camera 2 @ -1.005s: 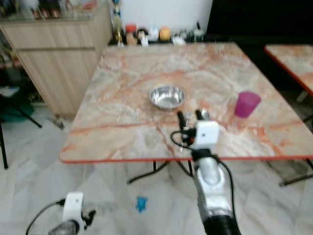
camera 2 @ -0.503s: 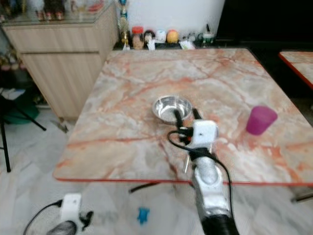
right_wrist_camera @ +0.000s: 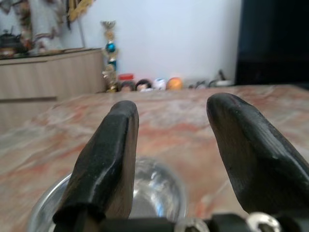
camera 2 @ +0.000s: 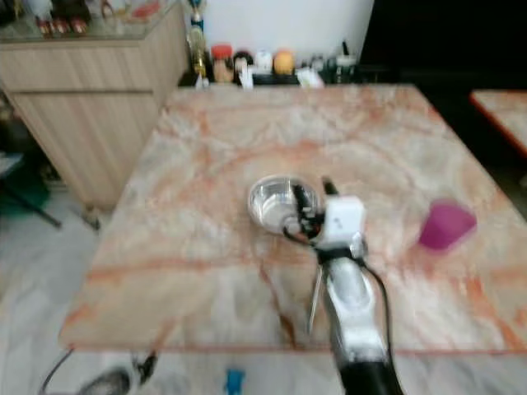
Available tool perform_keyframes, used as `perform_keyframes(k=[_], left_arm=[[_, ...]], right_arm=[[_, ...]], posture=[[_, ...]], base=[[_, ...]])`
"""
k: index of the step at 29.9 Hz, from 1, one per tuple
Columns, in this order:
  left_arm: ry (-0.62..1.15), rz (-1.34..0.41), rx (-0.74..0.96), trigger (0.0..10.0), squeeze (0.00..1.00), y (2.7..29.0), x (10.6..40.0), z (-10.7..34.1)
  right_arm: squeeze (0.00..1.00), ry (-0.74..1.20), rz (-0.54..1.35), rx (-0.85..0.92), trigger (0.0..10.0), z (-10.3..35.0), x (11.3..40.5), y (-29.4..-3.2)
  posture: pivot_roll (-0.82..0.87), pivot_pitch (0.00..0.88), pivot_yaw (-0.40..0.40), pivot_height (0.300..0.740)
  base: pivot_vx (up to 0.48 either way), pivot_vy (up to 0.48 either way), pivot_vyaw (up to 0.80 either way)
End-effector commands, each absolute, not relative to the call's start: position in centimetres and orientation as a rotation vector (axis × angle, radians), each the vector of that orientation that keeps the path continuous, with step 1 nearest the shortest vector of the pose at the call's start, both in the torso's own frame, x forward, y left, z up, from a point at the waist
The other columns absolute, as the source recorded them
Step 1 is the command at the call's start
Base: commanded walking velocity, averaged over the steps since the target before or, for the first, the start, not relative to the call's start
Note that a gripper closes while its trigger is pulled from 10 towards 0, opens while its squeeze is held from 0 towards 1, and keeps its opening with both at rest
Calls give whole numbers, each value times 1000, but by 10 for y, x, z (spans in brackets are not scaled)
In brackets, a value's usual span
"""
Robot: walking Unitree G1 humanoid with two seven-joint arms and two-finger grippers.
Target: Setting the table
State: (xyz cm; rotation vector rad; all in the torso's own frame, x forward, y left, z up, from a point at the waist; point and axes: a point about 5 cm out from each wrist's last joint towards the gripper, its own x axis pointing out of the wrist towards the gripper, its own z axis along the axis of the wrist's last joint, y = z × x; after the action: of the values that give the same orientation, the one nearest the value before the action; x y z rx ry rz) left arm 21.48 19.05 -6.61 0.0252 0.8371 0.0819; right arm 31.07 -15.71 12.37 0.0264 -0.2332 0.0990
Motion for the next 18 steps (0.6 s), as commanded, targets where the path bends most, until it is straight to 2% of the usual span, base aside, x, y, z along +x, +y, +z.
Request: perform_keyframes(k=[1, 10, 11, 12, 18], left_arm=[[834, 110, 54, 10000, 0, 202, 214, -65], [830, 110, 55, 10000, 0, 203, 214, -64], [831, 109, 58, 10000, 0, 203, 214, -65], [831, 108, 59, 10000, 0, 203, 214, -65], [834, 109, 60, 10000, 0, 203, 213, -65]], right_arm=[[0, -230, 90, 49, 10000, 127, 315, -151], [0, -203, 84, 60, 10000, 126, 318, -154], [369, -185, 82, 66, 10000, 125, 318, -154], [1000, -167, 76, 70, 10000, 124, 319, -154], [1000, -140, 38, 105, 10000, 125, 321, -157]], posture=[[-13, 0, -12, 740], [-16, 0, -9, 740], [-16, 0, -10, 740], [-16, 0, -10, 740], [-14, 0, -10, 740]], base=[[0, 0, 0], [0, 0, 0], [0, 0, 0], [0, 0, 0], [0, 0, 0]])
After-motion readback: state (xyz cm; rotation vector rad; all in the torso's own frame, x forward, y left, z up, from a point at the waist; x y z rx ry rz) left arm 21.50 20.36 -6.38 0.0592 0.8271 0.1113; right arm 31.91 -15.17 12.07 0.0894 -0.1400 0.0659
